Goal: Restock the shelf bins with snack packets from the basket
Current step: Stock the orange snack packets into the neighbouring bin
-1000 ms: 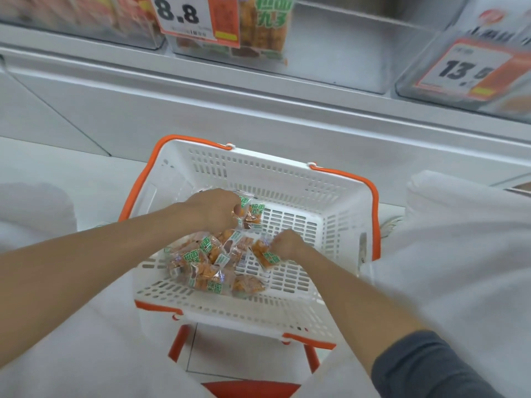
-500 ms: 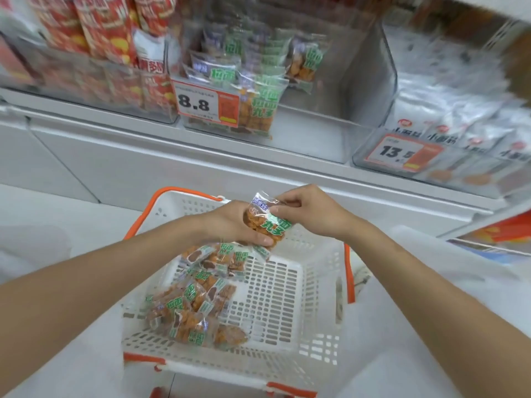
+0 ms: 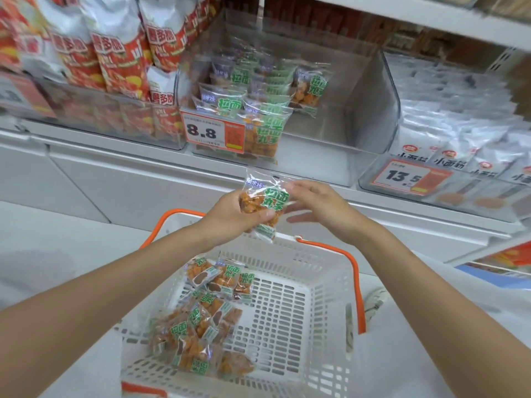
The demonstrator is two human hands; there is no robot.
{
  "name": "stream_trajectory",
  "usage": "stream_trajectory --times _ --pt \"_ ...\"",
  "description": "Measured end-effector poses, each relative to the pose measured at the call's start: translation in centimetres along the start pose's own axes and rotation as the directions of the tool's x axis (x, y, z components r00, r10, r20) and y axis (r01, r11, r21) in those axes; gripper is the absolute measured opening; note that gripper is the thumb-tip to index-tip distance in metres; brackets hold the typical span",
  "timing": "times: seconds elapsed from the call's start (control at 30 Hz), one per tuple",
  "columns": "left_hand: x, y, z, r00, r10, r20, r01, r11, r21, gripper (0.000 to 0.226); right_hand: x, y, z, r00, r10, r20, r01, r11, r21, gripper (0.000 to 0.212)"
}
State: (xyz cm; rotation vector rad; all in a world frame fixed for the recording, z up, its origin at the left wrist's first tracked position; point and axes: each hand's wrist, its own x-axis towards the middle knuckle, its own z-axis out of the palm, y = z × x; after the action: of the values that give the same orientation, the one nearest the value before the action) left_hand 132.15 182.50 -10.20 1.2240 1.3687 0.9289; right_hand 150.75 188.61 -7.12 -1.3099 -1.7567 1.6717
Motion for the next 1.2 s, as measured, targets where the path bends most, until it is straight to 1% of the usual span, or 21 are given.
stream_trajectory --times 0.07,0.13,0.17,0.2,0.27,0.37,0.4,0.47,0.53,0.57,0.63,0.7,0.77,0.87,0.9,0.97,1.03,1.07,1.13,1.2 --pt "0.1 1.0 -0.5 0.999 -0.006 -0.053 0.006 1.000 -0.001 0.029 -0.1 0.2 0.2 0.993 0.086 0.080 -0.093 0.992 0.087 0.038" --pt "0.1 2.2 -0.7 0.998 0.032 -0.059 -0.031 0.999 0.026 0.031 -0.4 0.1 0.6 0.993 0.071 0.090 -0.079 0.992 0.094 0.045" --pt "0.3 2.9 -0.7 0.996 0.067 -0.066 -0.064 0.997 0.047 0.026 -0.4 -0.1 0.7 0.998 0.036 0.055 -0.041 0.995 0.086 0.045" --pt "0.5 3.7 -0.6 0.991 0.105 -0.077 -0.100 0.993 0.063 0.026 -0.4 -0.6 0.5 1.000 0.002 0.004 -0.002 0.998 0.069 0.042" --pt "1.3 5.7 -0.6 0.972 0.201 -0.122 -0.187 0.975 0.119 0.031 -0.3 -1.9 -0.5 0.993 -0.060 -0.103 0.065 0.997 0.041 0.033" --pt "3.8 8.2 -1.0 0.928 0.330 -0.171 -0.275 0.920 0.280 0.041 0.0 -4.7 -2.8 0.961 -0.166 -0.223 0.165 0.986 -0.021 0.012" --pt "4.9 9.3 -1.3 0.908 0.370 -0.195 -0.298 0.900 0.319 0.043 0.1 -5.7 -3.5 0.943 -0.214 -0.256 0.205 0.977 -0.062 0.008" --pt "6.9 11.8 -1.4 0.861 0.440 -0.253 -0.339 0.869 0.360 0.036 0.9 -7.4 -4.9 0.901 -0.299 -0.314 0.267 0.953 -0.143 0.011" --pt "9.1 14.0 -1.5 0.823 0.472 -0.315 -0.360 0.863 0.354 0.027 2.2 -8.7 -6.2 0.843 -0.364 -0.397 0.299 0.929 -0.217 0.015" --pt "10.4 14.9 -1.6 0.812 0.475 -0.340 -0.361 0.865 0.348 0.025 3.0 -9.2 -6.9 0.808 -0.389 -0.443 0.303 0.919 -0.254 0.012" --pt "12.7 16.2 -1.8 0.803 0.476 -0.359 -0.362 0.868 0.340 0.025 4.8 -10.1 -8.0 0.758 -0.403 -0.513 0.287 0.912 -0.292 0.008" --pt "15.1 16.8 -2.0 0.811 0.471 -0.347 -0.356 0.868 0.347 0.031 7.1 -10.2 -9.0 0.738 -0.375 -0.561 0.242 0.923 -0.299 0.008" --pt "17.3 17.0 -2.2 0.840 0.458 -0.292 -0.323 0.854 0.409 0.029 9.7 -9.9 -9.8 0.742 -0.321 -0.589 0.182 0.942 -0.284 0.007" --pt "20.5 16.5 -2.3 0.886 0.420 -0.195 -0.232 0.766 0.599 0.016 13.7 -9.1 -10.8 0.767 -0.207 -0.608 0.070 0.968 -0.241 0.007" --pt "21.3 16.4 -2.3 0.898 0.397 -0.190 -0.184 0.730 0.658 0.013 14.9 -8.9 -11.1 0.784 -0.172 -0.597 0.038 0.972 -0.230 0.010" --pt "22.7 16.2 -2.3 0.912 0.363 -0.192 -0.133 0.703 0.699 0.007 16.8 -8.5 -11.7 0.800 -0.126 -0.587 -0.030 0.968 -0.248 0.018" --pt "23.9 15.9 -2.4 0.914 0.361 -0.187 -0.130 0.694 0.708 0.007 18.5 -7.9 -12.3 0.788 -0.107 -0.606 -0.139 0.928 -0.345 0.024" --pt "24.4 15.7 -2.4 0.911 0.372 -0.177 -0.136 0.677 0.723 0.011 19.0 -7.7 -12.3 0.776 -0.104 -0.622 -0.173 0.914 -0.368 0.027" --pt "24.9 15.2 -2.5 0.903 0.396 -0.168 -0.145 0.647 0.749 0.018 19.9 -7.1 -12.2 0.775 -0.096 -0.625 -0.197 0.903 -0.383 0.031" --pt "25.4 14.7 -2.6 0.882 0.426 -0.201 -0.134 0.637 0.759 0.012 21.0 -6.4 -12.1 0.794 -0.094 -0.600 -0.172 0.912 -0.371 0.039"
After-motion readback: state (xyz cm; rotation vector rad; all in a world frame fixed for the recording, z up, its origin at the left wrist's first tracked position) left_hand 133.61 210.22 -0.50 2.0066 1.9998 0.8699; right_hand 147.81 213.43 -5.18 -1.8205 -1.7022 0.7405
